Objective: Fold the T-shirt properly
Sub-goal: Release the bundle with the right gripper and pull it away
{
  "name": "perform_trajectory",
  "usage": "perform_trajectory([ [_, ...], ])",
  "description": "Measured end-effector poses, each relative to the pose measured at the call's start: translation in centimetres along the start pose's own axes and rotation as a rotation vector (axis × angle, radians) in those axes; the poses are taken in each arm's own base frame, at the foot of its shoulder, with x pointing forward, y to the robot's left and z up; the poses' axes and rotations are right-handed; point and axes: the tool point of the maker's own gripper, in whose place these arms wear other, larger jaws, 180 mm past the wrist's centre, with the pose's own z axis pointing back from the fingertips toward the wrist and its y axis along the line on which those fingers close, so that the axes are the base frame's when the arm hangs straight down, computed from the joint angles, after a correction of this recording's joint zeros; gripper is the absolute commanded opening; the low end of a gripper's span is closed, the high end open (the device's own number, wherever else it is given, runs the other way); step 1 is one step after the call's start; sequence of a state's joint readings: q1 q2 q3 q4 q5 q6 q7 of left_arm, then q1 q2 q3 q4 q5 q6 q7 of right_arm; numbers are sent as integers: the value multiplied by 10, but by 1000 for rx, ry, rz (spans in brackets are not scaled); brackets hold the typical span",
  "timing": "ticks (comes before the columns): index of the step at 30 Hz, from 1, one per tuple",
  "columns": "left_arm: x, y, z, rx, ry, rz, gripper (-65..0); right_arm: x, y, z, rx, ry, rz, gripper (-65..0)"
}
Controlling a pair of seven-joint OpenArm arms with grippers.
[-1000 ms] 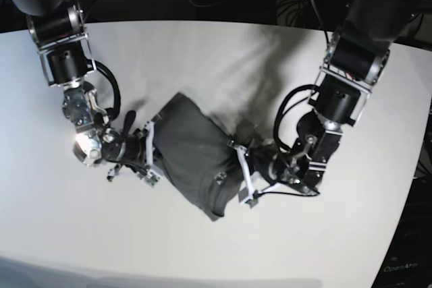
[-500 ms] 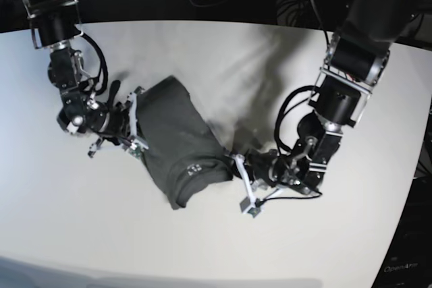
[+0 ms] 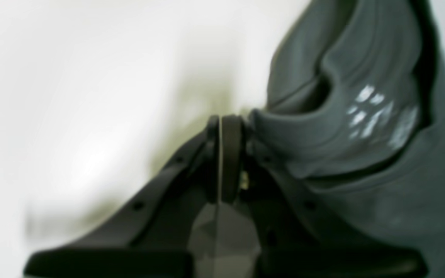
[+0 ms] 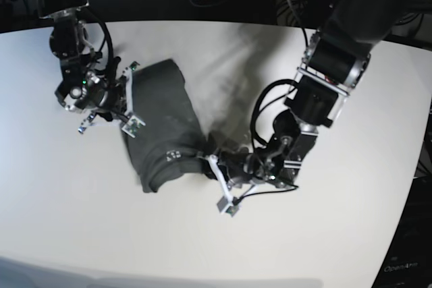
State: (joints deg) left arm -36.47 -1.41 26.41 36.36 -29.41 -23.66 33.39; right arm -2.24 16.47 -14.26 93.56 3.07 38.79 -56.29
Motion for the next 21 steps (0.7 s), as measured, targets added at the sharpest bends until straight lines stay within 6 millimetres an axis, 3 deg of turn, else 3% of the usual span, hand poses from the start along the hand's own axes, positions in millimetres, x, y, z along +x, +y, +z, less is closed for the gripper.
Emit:
perform_trajectory([
  [4,9,-1,0,1,-43,-3,-633,4,12,9,3,14,9,-649],
  [14,33,-25,-5,-69,-168,61,-633,20,4,32,-58,-12,40,-649],
  [18,36,-24,-3,-76,-187,78,-633,13,4,34,-57,-4,54,-649],
  [21,32,-19,-1,-73,-168,91,-633,0,-10,38,-91,38,78,-649],
])
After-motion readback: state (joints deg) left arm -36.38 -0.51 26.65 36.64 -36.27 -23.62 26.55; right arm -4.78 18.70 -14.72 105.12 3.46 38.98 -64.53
